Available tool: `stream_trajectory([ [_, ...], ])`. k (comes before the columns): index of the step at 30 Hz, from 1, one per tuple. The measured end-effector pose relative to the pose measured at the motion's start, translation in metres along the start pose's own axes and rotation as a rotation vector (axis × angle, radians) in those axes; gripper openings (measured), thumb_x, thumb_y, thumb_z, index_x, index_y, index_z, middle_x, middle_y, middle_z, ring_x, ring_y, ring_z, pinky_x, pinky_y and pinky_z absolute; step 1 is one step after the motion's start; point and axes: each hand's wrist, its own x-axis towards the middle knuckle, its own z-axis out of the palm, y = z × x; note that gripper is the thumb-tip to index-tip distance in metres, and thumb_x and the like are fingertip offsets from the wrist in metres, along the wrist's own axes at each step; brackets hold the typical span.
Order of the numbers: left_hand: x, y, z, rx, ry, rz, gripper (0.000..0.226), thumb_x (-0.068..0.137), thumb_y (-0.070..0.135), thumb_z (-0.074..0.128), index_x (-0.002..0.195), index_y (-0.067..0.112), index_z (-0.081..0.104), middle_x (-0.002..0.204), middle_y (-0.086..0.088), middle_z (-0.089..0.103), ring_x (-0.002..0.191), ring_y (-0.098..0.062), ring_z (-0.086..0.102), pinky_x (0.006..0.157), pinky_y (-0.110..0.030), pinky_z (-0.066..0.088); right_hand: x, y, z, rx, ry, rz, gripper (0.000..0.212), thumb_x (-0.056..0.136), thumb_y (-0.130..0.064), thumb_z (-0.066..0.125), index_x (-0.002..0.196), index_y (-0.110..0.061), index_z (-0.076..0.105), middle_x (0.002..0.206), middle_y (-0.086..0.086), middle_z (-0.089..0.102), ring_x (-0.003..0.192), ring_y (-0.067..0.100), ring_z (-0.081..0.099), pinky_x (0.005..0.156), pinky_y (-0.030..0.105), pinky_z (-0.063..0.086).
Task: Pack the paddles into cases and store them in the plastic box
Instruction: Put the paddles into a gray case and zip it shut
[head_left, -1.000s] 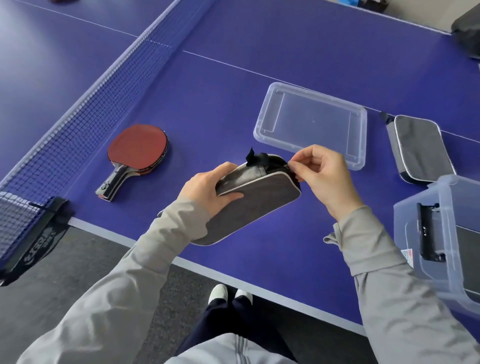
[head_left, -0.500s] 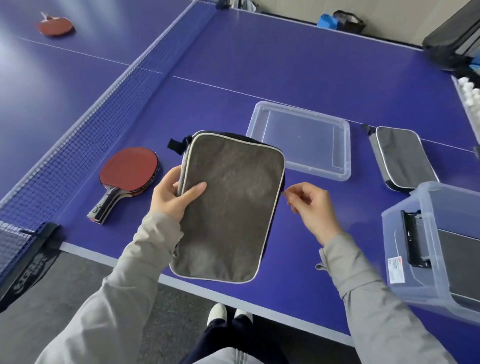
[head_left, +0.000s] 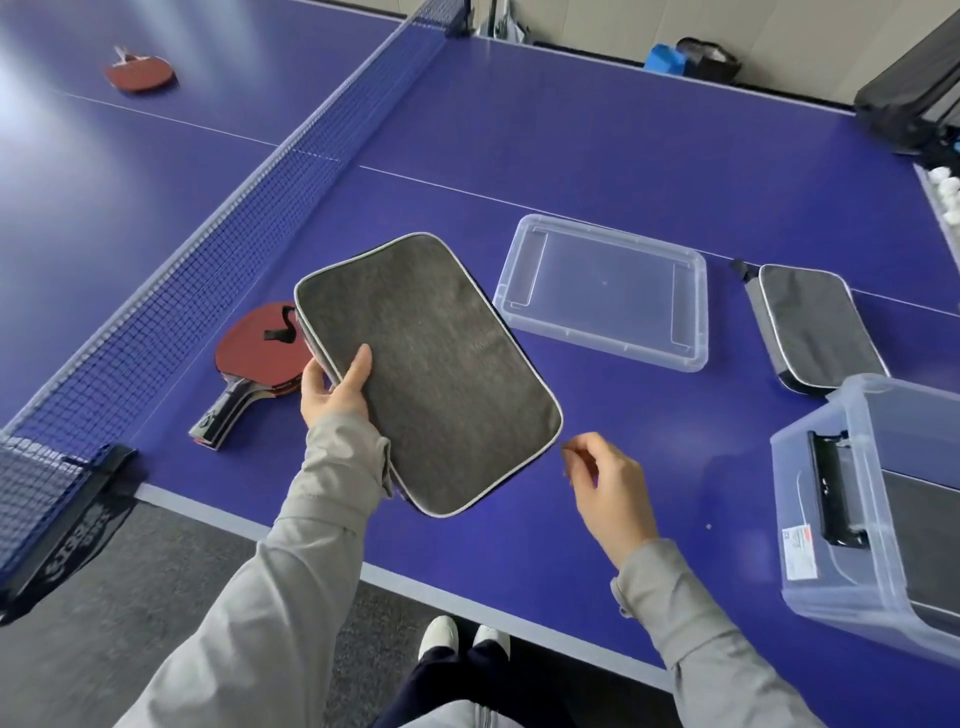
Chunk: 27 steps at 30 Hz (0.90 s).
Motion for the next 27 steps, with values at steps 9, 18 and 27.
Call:
stream_trajectory([
  [9,-0.016,-0.02,0.014,-0.017,0.3,-0.13,0.046,0.08,0.021,0.073,0.121,0.011,0.055,0.102,0.0,0.059,0.088,-0.015,0.057,0.088,-0.027,0.046,-0.041,-0.023,0.022,0.025,0.059,-0.215,0.008,0.085,-0.003,0.063,0.077,-0.005,0.063,0.066,0.0,0.06,0.057,0.015,0.054,0.054,0.026,0.043],
  [18,-0.032,-0.034,0.006,0.016,0.345,-0.223,0.062,0.082,0.027,0.072,0.135,0.014,0.044,0.115,-0.002,0.057,0.102,-0.019,0.057,0.101,-0.033,0.042,-0.065,-0.041,0.038,0.491,-0.143,0.143,0.019,0.09,-0.02,0.06,0.073,-0.026,0.061,0.061,-0.009,0.062,0.058,0.006,0.057,0.06,0.019,0.047],
  [27,-0.027,-0.034,-0.018,0.039,-0.182,-0.281,0.008,0.086,0.019,0.066,0.093,0.021,0.062,0.087,-0.003,0.067,0.067,-0.015,0.065,0.058,-0.026,0.057,-0.006,0.009,-0.026,0.868,0.0,0.492,0.026,0.095,-0.031,0.047,0.116,-0.018,0.056,0.11,0.004,0.06,0.091,0.013,0.061,0.072,0.027,0.05],
])
